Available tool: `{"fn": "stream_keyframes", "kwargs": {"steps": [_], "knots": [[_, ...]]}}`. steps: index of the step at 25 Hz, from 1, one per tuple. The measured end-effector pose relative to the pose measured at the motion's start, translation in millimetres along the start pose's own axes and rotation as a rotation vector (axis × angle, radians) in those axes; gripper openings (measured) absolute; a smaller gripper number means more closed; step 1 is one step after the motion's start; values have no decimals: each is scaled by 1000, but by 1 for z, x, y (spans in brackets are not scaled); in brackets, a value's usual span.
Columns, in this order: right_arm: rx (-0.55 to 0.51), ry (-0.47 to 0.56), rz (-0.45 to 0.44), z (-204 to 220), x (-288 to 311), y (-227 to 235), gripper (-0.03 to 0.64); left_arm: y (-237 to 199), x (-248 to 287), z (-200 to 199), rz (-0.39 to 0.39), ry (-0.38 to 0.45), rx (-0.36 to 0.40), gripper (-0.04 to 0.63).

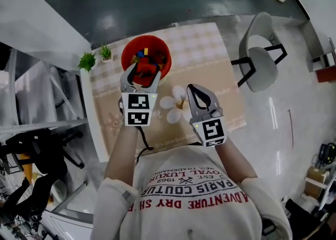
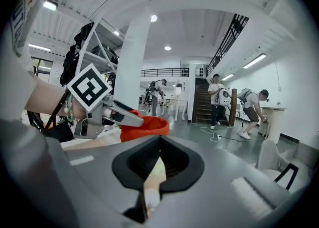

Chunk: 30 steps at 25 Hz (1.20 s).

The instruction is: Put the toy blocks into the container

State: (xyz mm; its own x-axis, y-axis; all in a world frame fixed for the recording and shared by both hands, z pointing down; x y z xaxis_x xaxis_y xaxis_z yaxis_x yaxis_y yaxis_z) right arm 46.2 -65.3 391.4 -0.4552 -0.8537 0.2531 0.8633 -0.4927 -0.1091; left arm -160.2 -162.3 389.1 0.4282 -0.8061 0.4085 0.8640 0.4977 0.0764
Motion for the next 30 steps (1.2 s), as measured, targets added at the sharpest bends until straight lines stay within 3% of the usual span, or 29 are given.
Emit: {"fn": "stream_keyframes", "kwargs": {"steps": [7,9,15,18,22,26,30], "knots": [[2,-14,23,1,2,6,0,5,20,4,-36,-31,24,321],[0,-17,27,0,2,6,0,4,18,3,-33,-26,4,375],[2,-36,45,2,1,1,0,1,2,11,4,12,-60,396],[28,-45,60,9,-4,-1,0,9,-12,12,65,51,-91,396],[54,-66,68,24,-12,6,0,33,-22,9,115,81,-58,395],[66,-71,36,33,-20,14,0,61,-27,19,128,85,-15,396],[58,-73,-33,41,-26,27,0,88,-31,31,97,69,-44,396]]}}
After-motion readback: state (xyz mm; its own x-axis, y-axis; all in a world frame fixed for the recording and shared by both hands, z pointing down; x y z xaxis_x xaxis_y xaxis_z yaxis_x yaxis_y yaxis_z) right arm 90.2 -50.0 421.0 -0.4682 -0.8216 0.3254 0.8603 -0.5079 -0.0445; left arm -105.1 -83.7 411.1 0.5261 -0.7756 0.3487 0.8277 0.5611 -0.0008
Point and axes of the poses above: the fingertips, and each gripper's own axes: x forward along the fingers, y to its right, z out of its underside, the point moved 10 cm from there along -x, backward along the fingers, and after that the axes turned 1 degree about -z, right-handed, at the moved point
